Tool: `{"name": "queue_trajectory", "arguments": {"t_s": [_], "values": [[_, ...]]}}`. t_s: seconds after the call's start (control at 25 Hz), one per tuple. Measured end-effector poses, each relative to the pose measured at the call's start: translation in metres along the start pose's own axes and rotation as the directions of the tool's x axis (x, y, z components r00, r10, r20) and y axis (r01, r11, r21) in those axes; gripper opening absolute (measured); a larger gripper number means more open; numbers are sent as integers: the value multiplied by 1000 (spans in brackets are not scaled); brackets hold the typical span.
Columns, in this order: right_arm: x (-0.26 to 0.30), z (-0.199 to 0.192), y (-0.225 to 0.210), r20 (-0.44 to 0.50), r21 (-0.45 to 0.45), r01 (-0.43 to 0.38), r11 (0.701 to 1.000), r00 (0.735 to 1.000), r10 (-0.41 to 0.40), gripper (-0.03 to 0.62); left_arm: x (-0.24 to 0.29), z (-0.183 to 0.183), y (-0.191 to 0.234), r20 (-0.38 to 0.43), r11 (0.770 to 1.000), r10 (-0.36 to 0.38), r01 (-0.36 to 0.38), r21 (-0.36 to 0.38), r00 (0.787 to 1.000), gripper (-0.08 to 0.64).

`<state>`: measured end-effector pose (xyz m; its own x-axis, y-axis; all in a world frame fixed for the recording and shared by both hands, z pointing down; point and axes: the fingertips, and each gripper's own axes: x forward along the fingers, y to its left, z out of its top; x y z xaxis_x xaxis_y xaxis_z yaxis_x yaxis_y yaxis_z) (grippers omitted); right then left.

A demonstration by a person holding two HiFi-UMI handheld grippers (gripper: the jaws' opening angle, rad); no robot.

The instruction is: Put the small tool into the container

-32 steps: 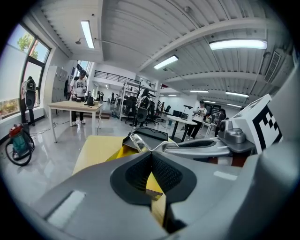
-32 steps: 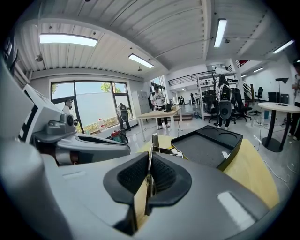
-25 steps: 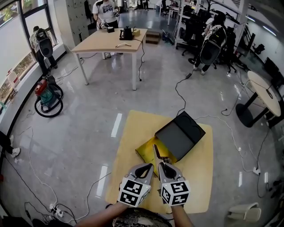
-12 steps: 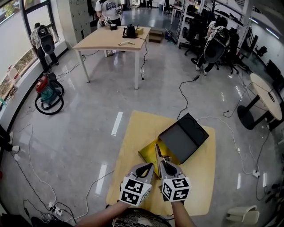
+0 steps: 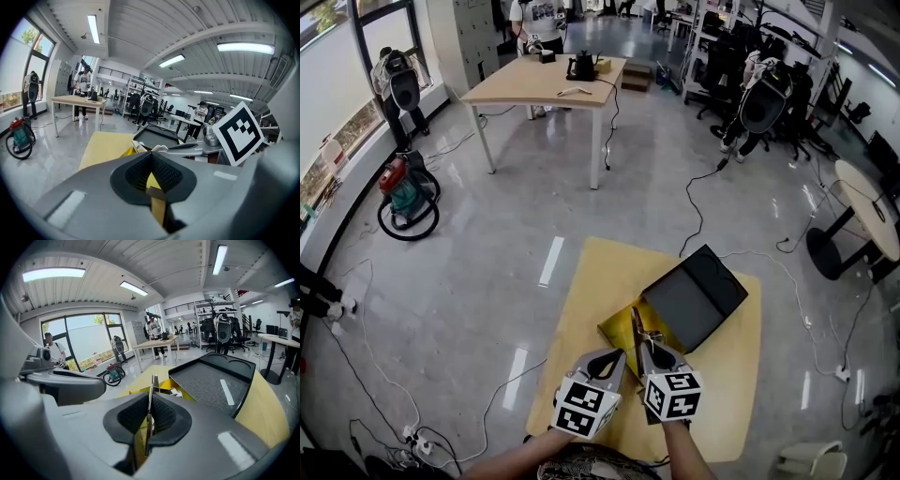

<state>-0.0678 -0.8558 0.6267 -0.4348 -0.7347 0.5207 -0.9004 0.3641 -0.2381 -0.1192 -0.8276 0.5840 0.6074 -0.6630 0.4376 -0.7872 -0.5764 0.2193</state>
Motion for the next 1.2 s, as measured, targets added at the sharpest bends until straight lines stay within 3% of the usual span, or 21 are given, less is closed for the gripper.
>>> {"name": "queue_trajectory", "arguments": {"t_s": [0.2,0.72,1.2], "values": [[29,-2,2,-30,10,4,1000,1000,-3,17,7,2,23,-5,1000,-1,1,-1,1000,11],[32,-28,-14,-110,10,27,1000,994,-25,18,12,12,21,-10,1000,4,-4,0,1000,11],[34,-19,-22,-149,-24,23,999,988,-27,25,11,16,5,-7,1000,14,-14,3,1000,11]]}}
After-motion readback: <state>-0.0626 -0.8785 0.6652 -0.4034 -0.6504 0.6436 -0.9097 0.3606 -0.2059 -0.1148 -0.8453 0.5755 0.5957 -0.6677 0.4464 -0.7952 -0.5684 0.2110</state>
